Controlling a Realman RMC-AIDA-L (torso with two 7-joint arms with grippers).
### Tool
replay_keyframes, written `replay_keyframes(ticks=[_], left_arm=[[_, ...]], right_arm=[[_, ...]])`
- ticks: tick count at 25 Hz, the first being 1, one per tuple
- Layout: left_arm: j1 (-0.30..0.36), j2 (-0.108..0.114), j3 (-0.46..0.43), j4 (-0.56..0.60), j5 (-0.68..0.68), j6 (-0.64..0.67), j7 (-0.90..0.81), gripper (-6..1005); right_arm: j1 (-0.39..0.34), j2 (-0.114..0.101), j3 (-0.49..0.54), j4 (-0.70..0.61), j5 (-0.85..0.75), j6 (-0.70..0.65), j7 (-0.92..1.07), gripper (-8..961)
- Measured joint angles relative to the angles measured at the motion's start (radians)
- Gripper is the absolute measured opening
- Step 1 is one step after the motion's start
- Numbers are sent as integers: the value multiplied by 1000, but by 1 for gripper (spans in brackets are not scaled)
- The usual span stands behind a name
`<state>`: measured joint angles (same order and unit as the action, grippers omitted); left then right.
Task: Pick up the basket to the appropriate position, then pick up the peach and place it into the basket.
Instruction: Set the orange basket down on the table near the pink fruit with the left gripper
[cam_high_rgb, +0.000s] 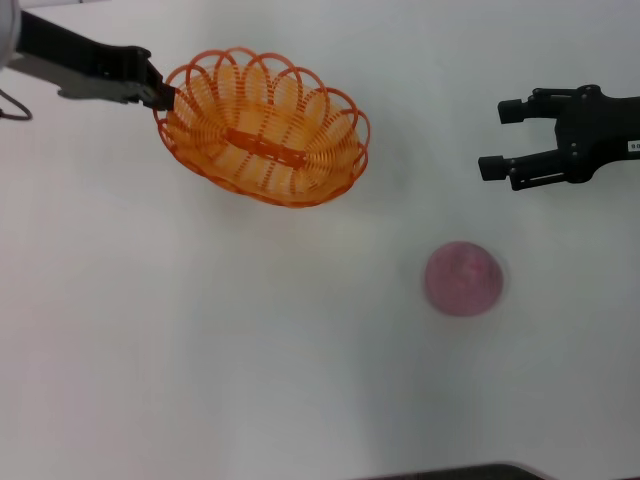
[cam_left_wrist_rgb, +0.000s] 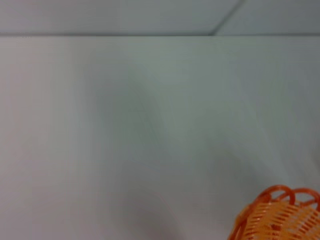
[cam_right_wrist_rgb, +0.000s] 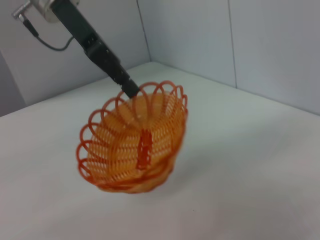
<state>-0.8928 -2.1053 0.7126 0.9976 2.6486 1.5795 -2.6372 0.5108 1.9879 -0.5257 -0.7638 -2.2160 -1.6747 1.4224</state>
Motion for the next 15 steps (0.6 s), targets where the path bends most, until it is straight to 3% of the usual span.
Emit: replay_keyframes(ticks=[3, 5, 15], left_arm=[[47, -42, -2, 21, -2, -54, -57, 27], [77, -57, 3, 28, -4, -82, -103, 27], [229, -63, 23, -10, -117, -157, -188, 100]], right_arm=[[-2, 4, 4, -1, 2, 7, -19, 954], [-3, 6, 6, -5, 3, 11, -32, 954], [14, 16, 0, -2, 6, 32, -93, 953]])
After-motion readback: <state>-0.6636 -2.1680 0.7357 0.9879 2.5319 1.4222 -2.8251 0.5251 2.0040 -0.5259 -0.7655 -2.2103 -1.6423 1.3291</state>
